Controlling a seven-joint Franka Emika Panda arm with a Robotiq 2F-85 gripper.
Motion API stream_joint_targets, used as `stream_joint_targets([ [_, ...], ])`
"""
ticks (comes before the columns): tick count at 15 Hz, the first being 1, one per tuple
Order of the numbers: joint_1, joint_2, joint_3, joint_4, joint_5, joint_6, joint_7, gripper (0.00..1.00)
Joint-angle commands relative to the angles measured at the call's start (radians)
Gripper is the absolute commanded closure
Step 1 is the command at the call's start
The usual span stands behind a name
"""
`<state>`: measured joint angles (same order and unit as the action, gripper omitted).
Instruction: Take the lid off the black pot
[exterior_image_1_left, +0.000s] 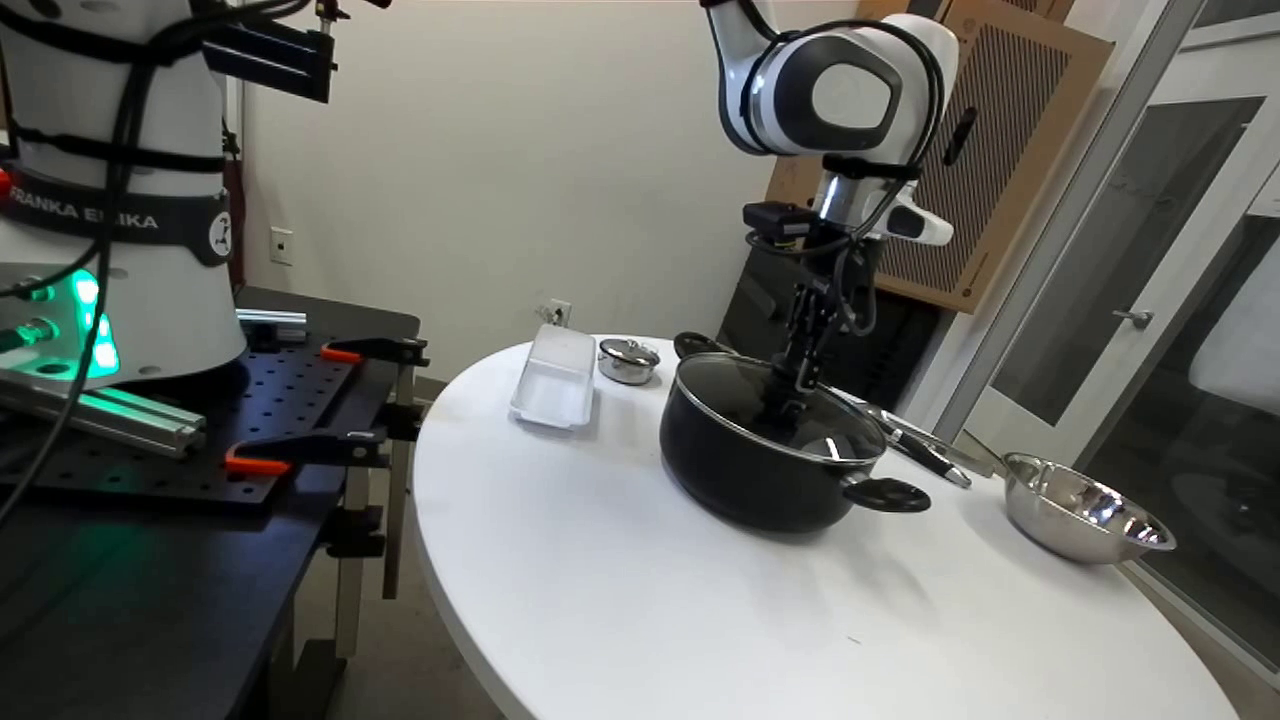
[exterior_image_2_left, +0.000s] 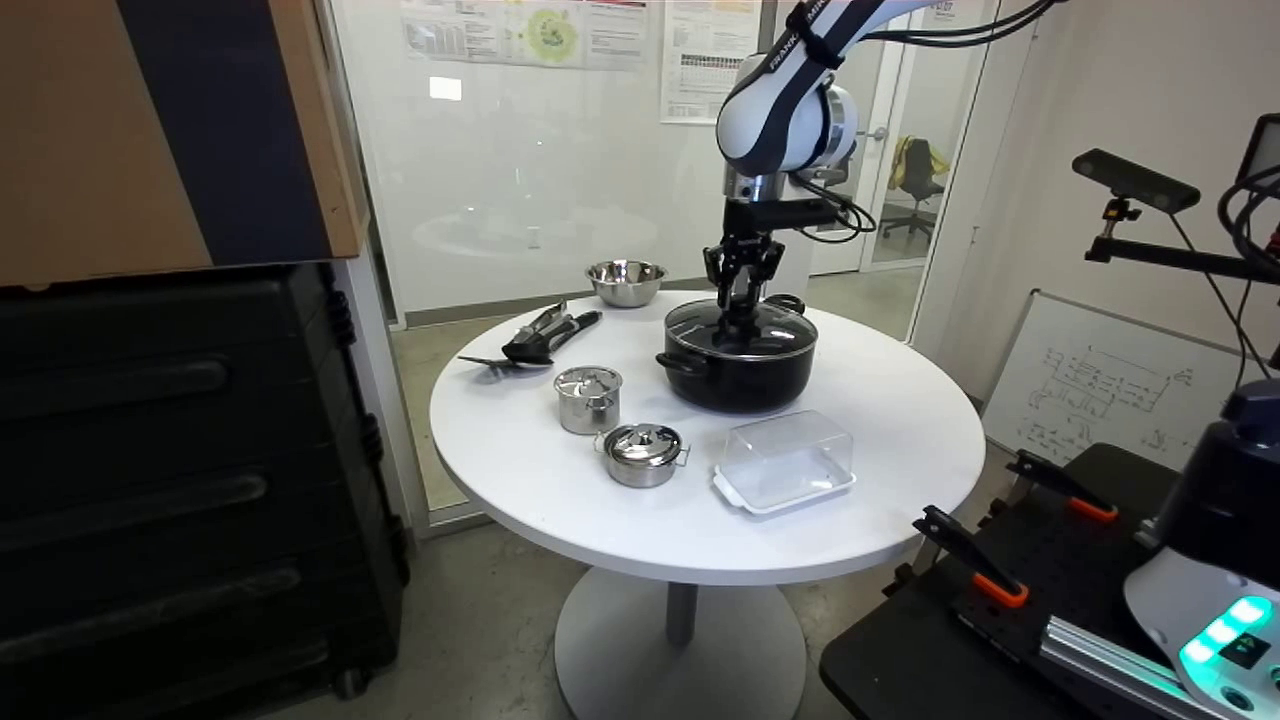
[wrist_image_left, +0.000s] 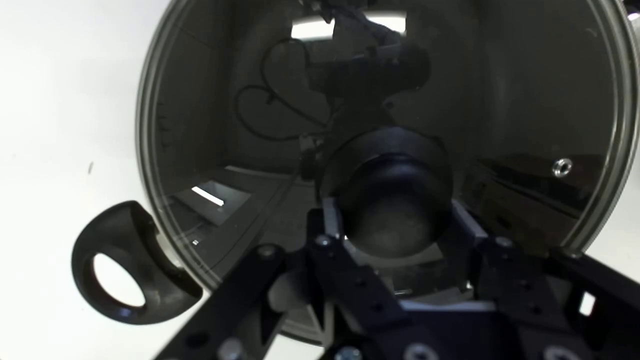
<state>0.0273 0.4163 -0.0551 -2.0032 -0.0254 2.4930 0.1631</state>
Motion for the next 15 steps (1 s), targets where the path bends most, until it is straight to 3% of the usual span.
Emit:
stream_joint_targets([
  [1, 0.020, 0.013, -0.018, 0.025, -0.029, -0.009, 0.051, 0.75],
  [15, -0.037, -0.230, -0.011, -0.065, 0.037, -0.151, 0.026, 0.75],
])
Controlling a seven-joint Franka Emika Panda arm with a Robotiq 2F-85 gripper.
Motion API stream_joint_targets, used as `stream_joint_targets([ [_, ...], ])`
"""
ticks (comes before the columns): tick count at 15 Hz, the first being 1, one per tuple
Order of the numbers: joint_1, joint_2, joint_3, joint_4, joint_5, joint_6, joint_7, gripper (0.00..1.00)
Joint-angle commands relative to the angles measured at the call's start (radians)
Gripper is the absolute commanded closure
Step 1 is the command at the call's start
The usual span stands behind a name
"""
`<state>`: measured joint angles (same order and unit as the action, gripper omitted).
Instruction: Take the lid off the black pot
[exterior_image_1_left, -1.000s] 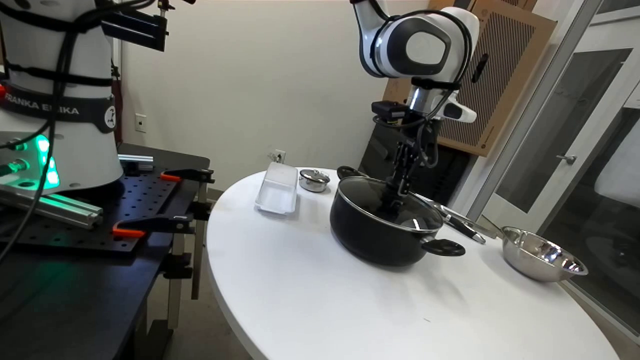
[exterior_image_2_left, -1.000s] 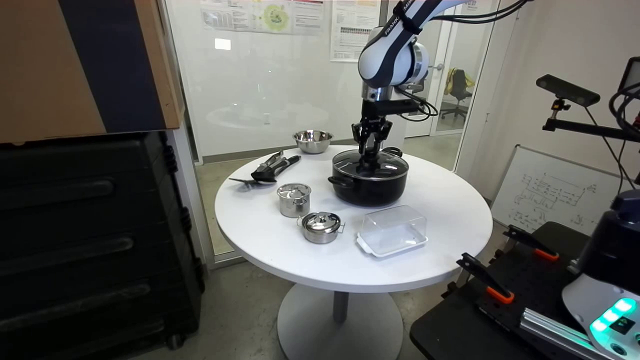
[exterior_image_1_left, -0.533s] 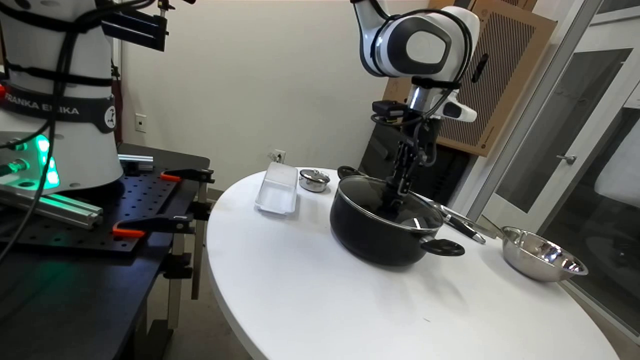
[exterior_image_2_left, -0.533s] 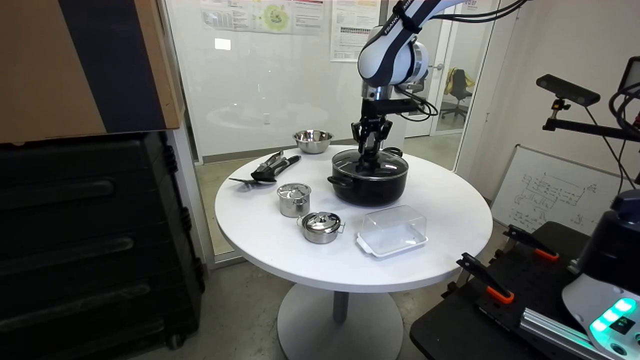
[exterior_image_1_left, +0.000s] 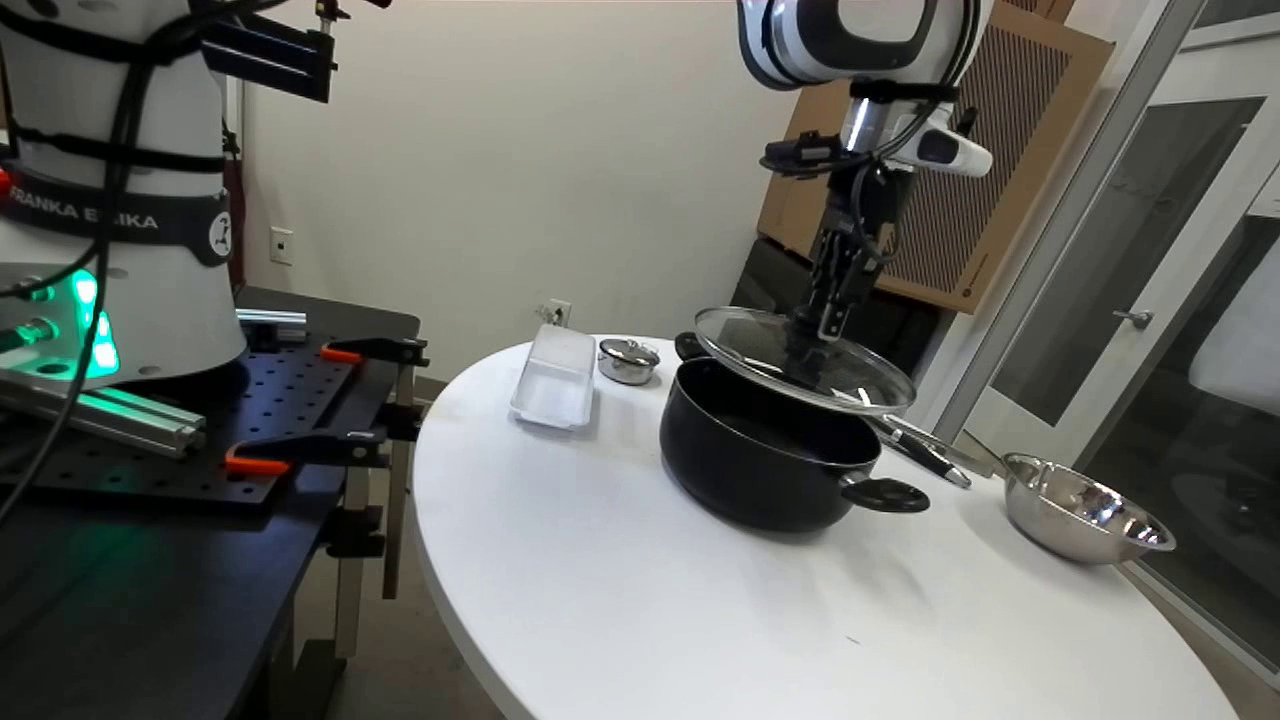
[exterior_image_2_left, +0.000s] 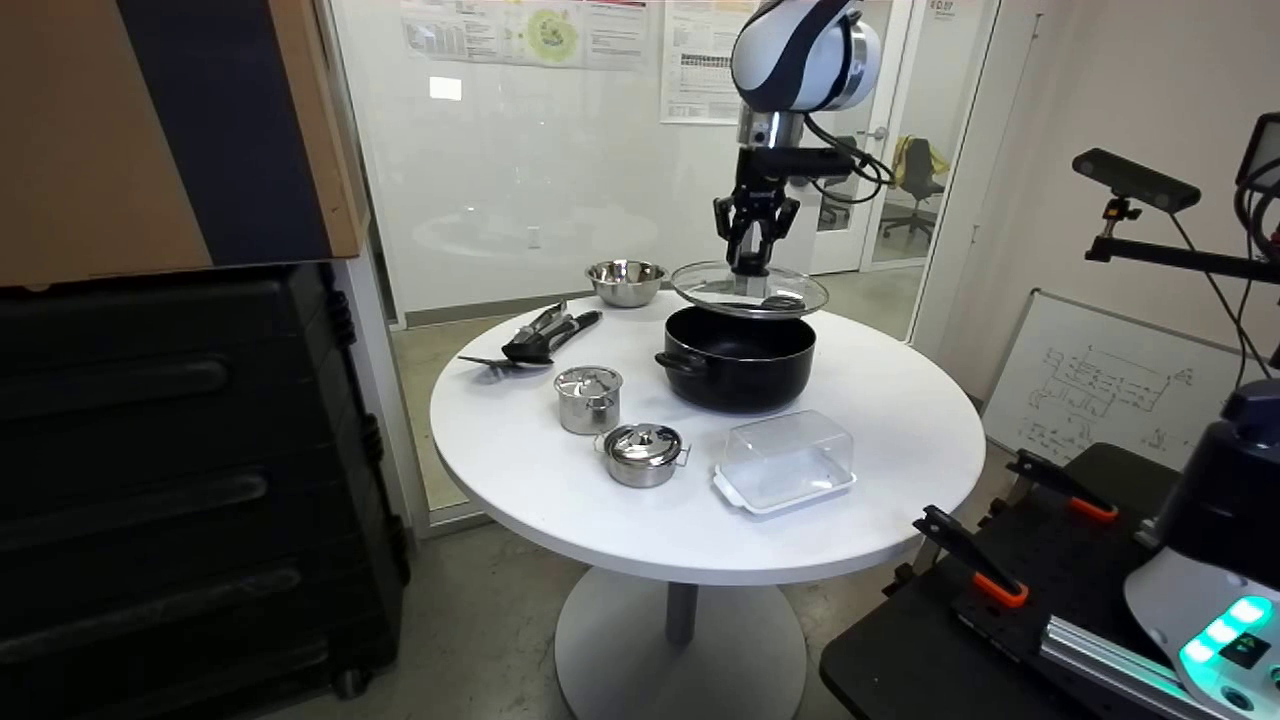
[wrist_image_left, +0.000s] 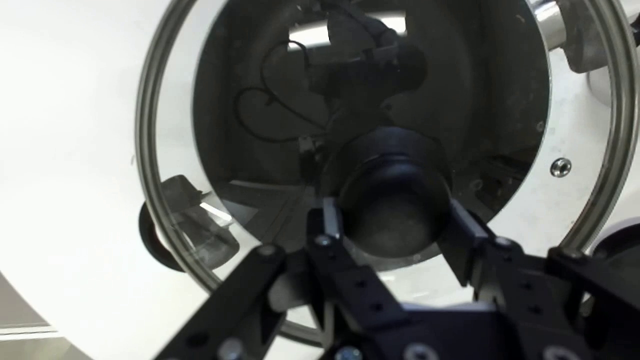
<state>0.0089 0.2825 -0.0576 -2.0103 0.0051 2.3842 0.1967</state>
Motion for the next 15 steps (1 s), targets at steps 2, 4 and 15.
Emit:
stream_joint_targets([
  [2, -0.037, -0.136, -0.022, -0.099, -0.006, -0.062, -0.007, 0.75],
  [4, -0.057, -0.177, -0.038, -0.152, -0.018, -0.077, -0.007, 0.75],
  [15, -0.161, -0.347, -0.111, -0.455, -0.263, -0.031, 0.018, 0.75],
])
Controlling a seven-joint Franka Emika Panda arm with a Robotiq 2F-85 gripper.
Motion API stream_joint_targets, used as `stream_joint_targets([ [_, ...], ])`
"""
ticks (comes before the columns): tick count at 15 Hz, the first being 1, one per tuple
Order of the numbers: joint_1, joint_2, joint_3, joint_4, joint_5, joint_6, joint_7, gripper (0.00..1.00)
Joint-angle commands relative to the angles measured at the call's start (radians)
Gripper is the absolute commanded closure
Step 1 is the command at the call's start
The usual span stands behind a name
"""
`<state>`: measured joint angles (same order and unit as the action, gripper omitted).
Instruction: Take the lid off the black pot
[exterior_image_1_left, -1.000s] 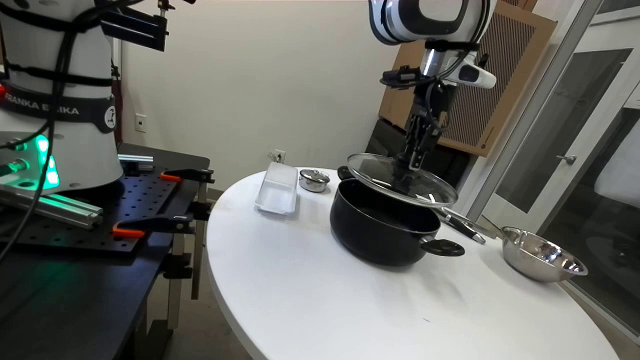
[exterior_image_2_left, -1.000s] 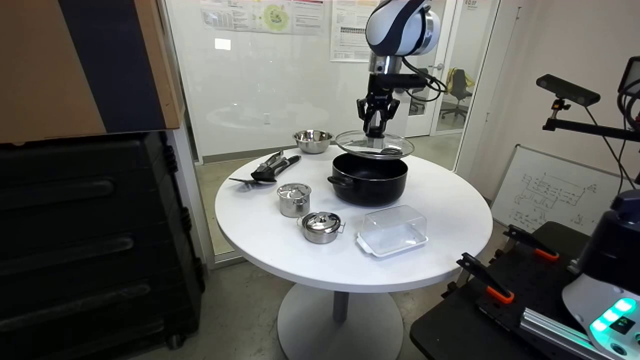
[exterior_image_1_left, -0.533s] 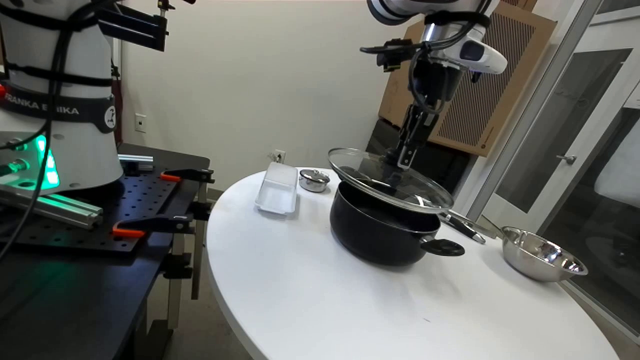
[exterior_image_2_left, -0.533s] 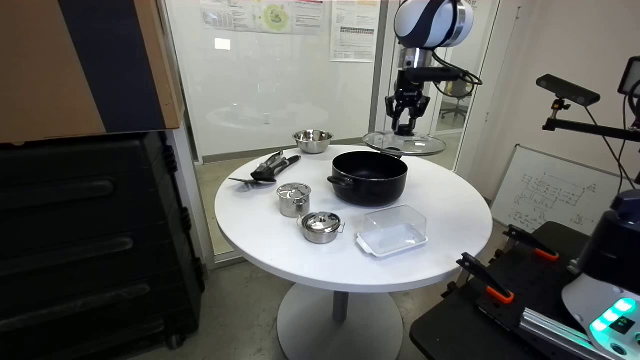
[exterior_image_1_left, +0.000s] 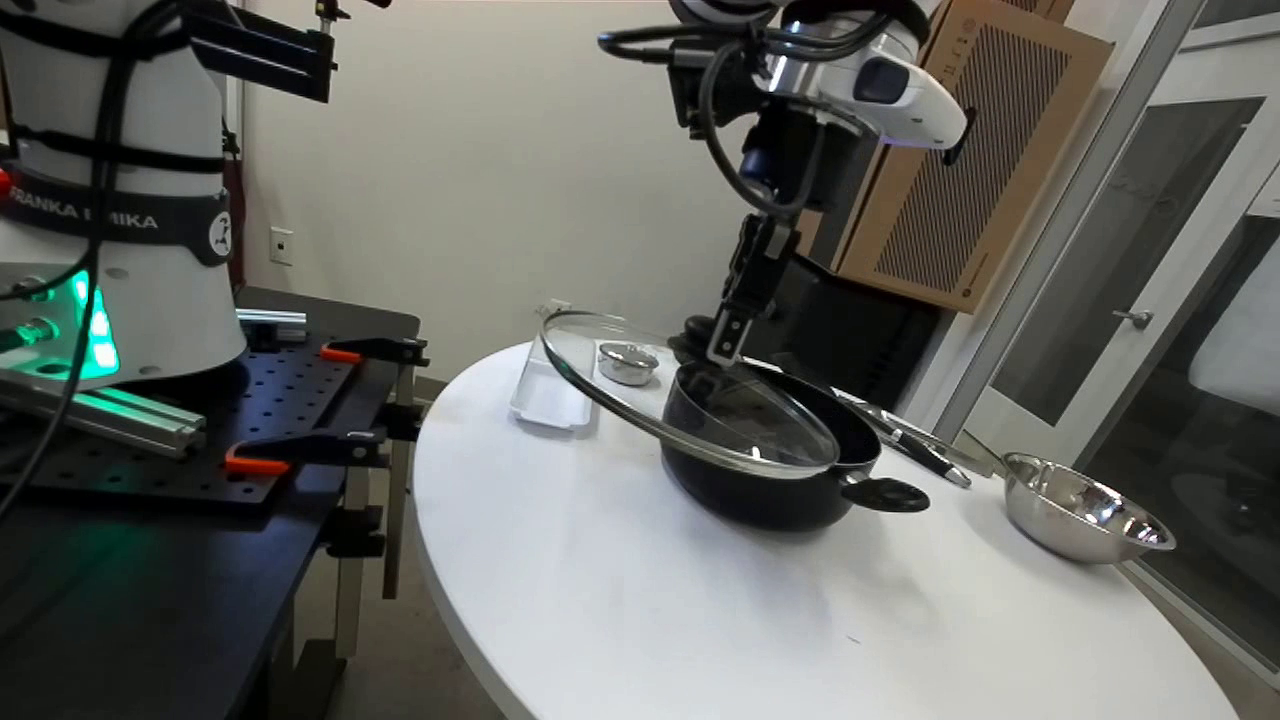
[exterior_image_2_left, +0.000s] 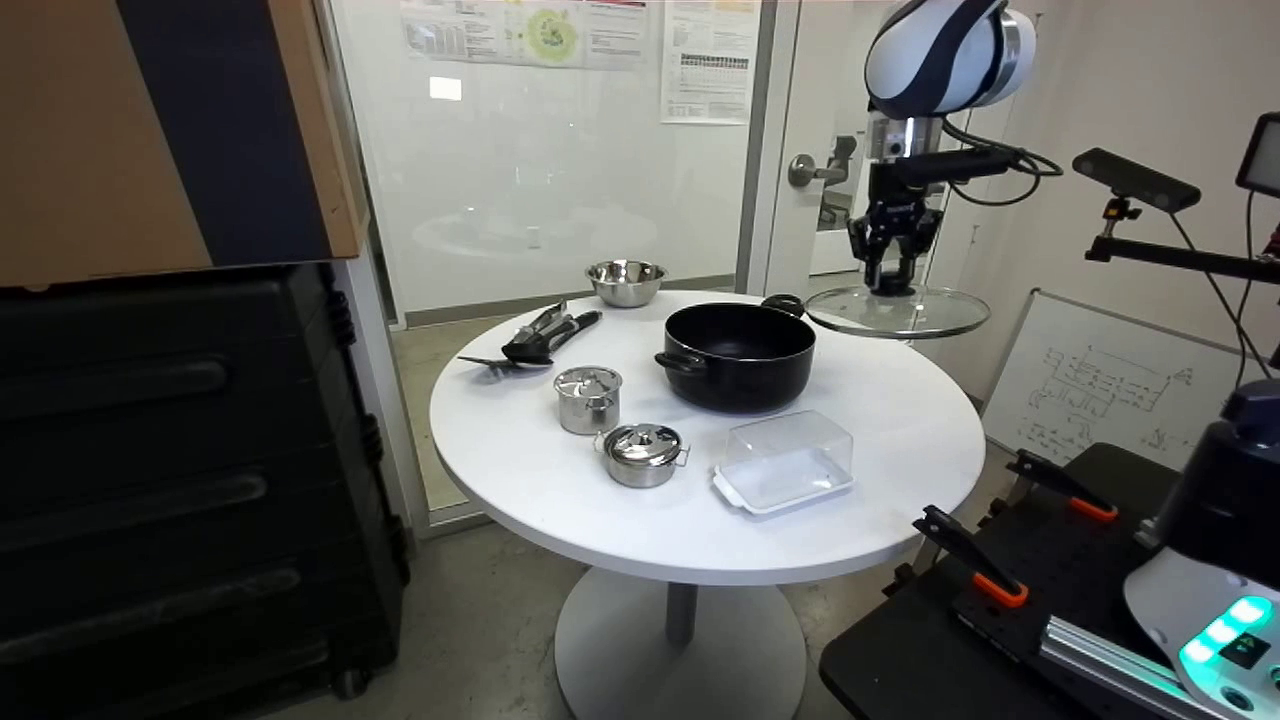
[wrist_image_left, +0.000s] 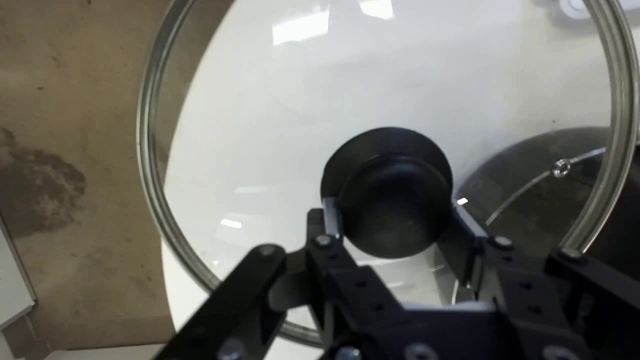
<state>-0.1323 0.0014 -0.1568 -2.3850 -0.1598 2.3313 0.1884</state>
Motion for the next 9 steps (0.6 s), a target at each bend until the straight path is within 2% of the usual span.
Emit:
stream_joint_targets([
  [1, -0.028, -0.061, -0.014, -0.090, -0.122, 0.023, 0.034, 0.75],
  [5, -0.044, -0.014, -0.016, -0.101, -0.199, 0.072, 0.095, 0.75],
  [9, -0.029, 0.063, -0.010, -0.077, -0.251, 0.164, 0.180, 0.75],
])
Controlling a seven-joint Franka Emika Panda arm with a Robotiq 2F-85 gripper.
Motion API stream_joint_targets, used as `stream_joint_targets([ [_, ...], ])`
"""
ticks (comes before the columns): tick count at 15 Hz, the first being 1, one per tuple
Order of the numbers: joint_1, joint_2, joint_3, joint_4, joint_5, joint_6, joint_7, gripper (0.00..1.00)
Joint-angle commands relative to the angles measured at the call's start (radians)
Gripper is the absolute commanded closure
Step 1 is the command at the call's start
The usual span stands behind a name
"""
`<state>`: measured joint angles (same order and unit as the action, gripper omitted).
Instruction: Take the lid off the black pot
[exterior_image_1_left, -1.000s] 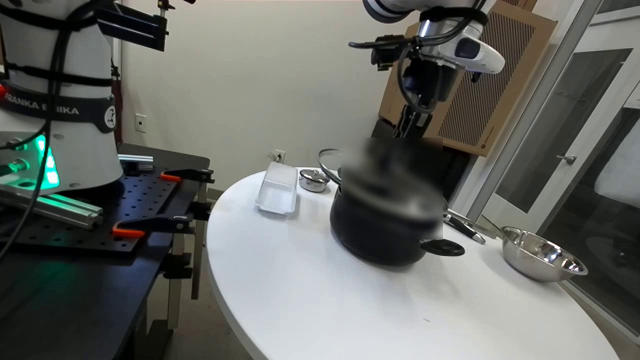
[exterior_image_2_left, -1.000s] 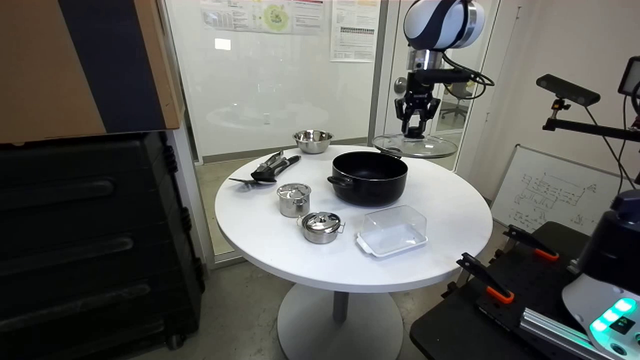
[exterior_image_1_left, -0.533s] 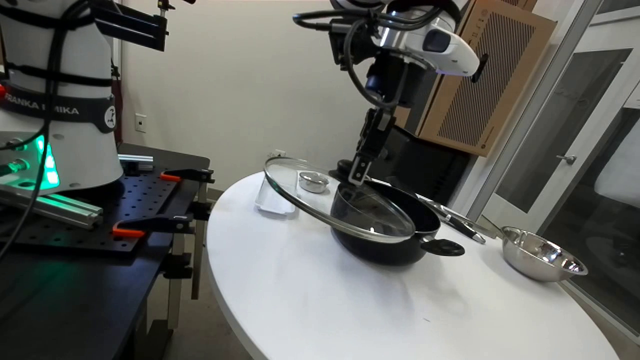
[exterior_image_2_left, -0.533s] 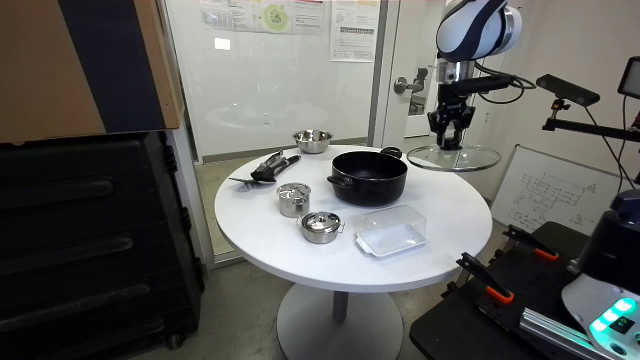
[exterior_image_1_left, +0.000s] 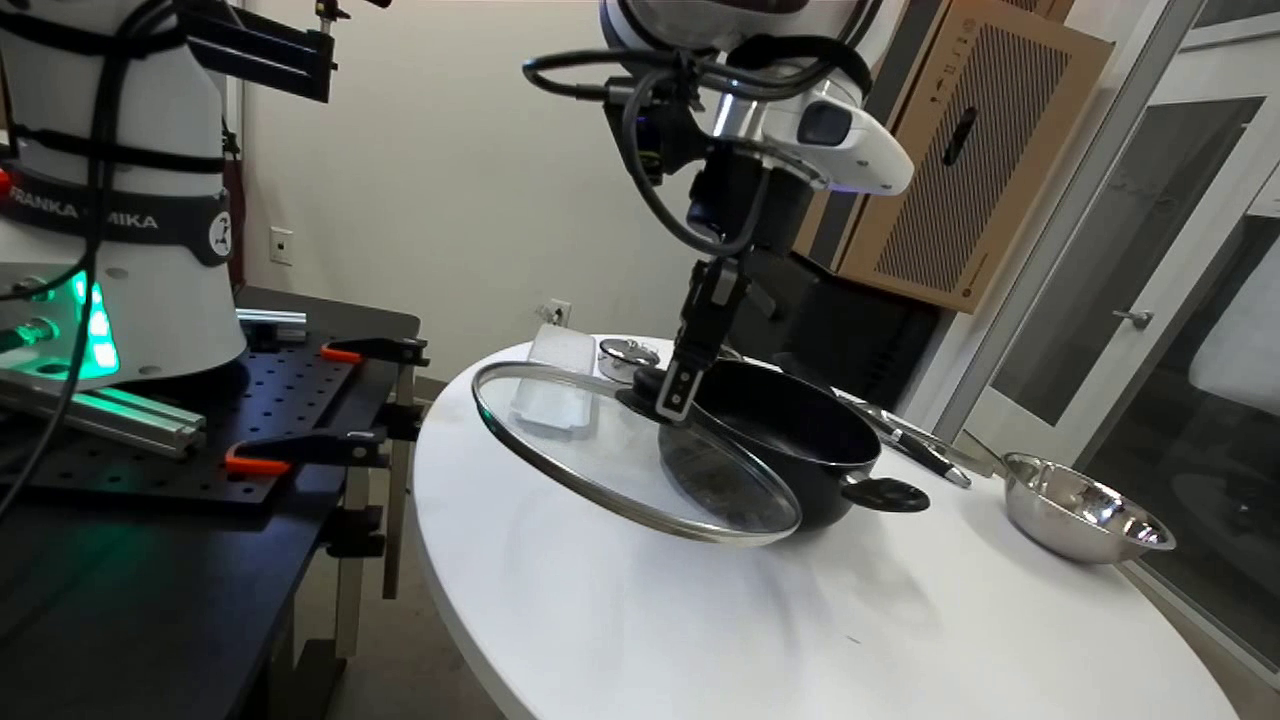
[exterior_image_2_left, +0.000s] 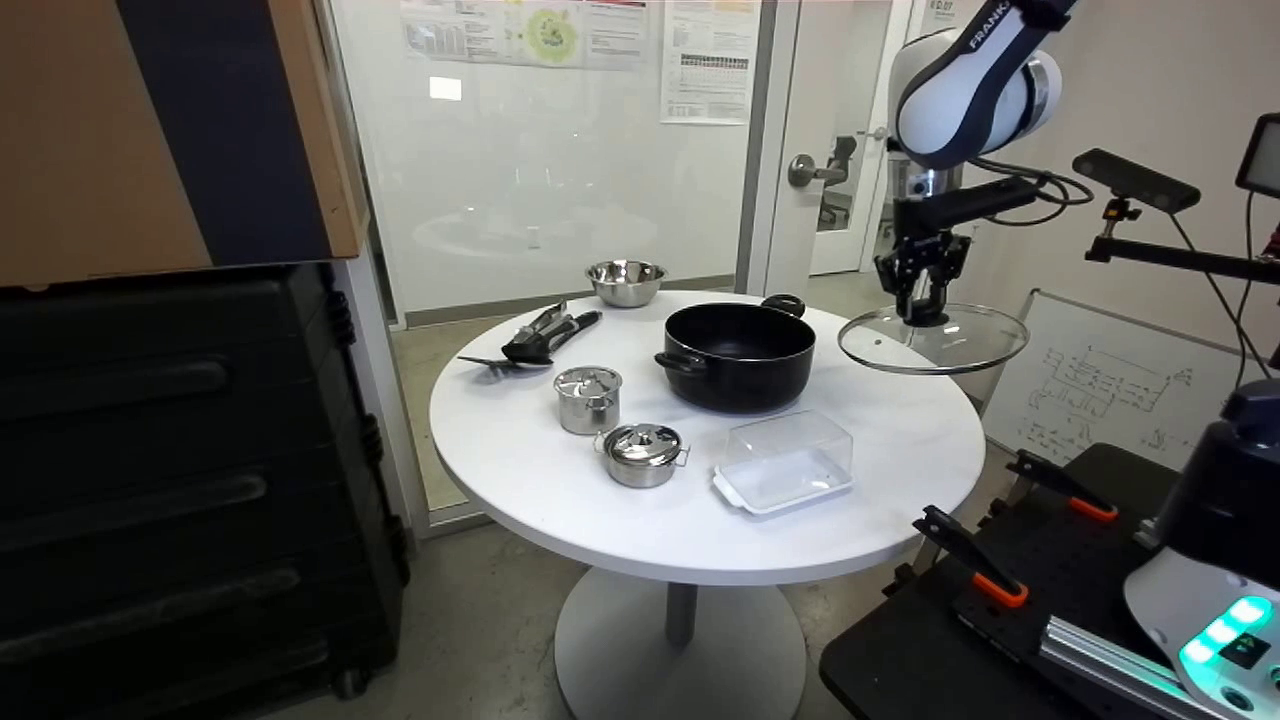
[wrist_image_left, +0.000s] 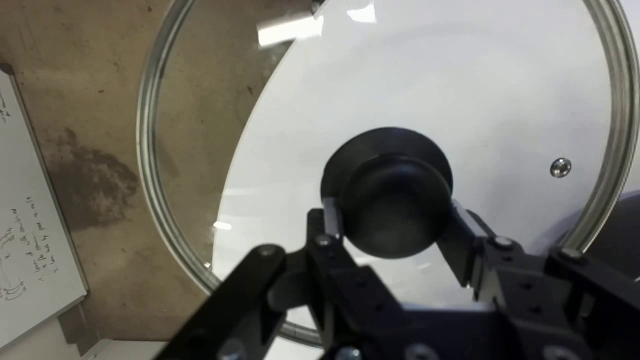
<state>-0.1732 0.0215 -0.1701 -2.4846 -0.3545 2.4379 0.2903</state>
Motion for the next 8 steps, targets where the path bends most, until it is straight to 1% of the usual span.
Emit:
stream_joint_targets([
  [1, 0.022, 0.071, 0.006, 0.033, -0.057, 0.081, 0.099, 0.75],
  [5, 0.073, 0.172, 0.004, 0.074, -0.057, 0.135, 0.172, 0.75],
  [8, 0.115, 0.236, -0.016, 0.108, -0.062, 0.143, 0.210, 0.75],
])
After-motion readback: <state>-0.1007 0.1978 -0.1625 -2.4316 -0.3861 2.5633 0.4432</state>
